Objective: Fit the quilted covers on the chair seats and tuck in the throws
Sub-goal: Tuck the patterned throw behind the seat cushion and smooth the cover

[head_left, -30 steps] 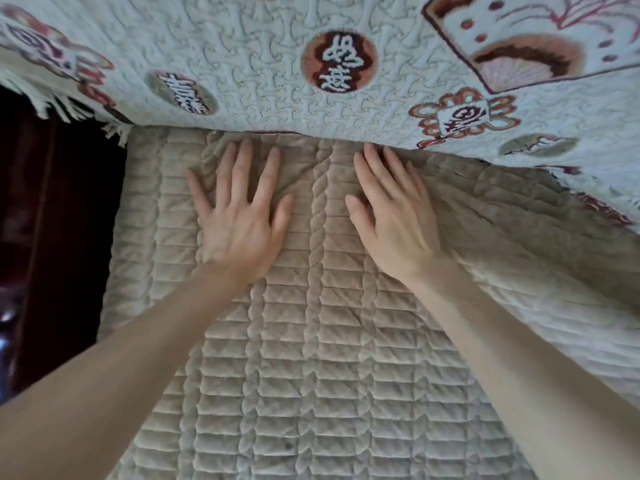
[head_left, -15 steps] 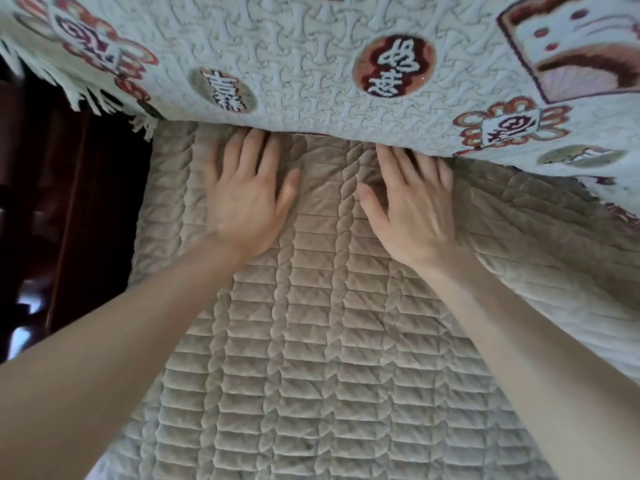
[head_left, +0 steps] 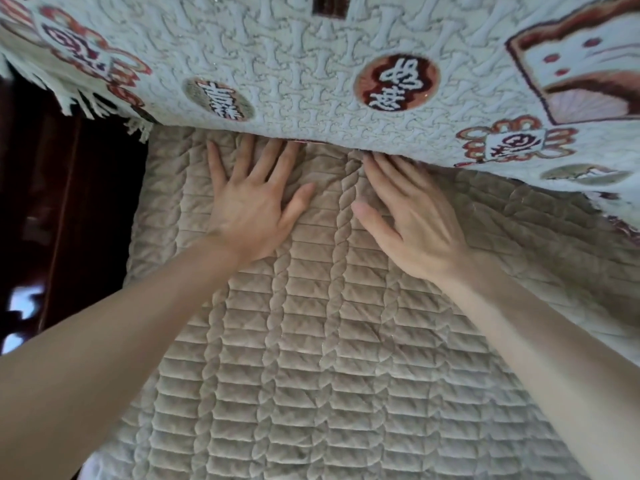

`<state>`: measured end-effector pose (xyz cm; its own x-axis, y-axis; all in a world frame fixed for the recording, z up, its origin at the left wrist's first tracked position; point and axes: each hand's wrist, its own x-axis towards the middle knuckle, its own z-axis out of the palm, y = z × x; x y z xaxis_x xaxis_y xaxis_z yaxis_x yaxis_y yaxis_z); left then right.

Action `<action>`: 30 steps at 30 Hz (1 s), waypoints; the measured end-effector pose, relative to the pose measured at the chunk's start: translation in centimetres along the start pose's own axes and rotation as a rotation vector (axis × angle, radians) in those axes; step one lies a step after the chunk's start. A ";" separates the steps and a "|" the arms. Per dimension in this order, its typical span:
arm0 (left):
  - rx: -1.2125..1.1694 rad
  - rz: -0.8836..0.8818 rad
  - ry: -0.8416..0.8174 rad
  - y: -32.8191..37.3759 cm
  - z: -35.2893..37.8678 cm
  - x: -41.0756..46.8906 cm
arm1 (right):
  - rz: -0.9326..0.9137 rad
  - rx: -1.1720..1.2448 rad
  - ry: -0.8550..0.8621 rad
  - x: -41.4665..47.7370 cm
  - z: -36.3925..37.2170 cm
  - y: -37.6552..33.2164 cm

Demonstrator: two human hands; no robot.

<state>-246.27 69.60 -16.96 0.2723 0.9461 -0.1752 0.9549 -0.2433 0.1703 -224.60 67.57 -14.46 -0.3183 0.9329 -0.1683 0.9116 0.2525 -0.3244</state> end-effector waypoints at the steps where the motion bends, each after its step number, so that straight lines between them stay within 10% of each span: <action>1: -0.008 0.005 -0.009 0.0 -0.1 0.1 | -0.006 0.017 -0.071 0.0 -0.1 0.2; 10: -0.002 -0.049 -0.268 -0.2 -1.6 3.6 | 0.187 0.073 -0.189 2.6 0.1 0.1; 20: 0.121 0.202 0.182 0.9 1.3 0.2 | 0.054 -0.017 0.022 1.7 1.0 -0.8; 30: 0.079 0.098 -0.272 0.3 -0.6 2.4 | 0.128 -0.049 -0.199 1.8 1.0 0.7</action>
<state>-245.44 71.95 -16.71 0.3756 0.8277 -0.4170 0.9257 -0.3571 0.1248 -224.80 69.13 -15.91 -0.2398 0.8905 -0.3866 0.9579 0.1522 -0.2434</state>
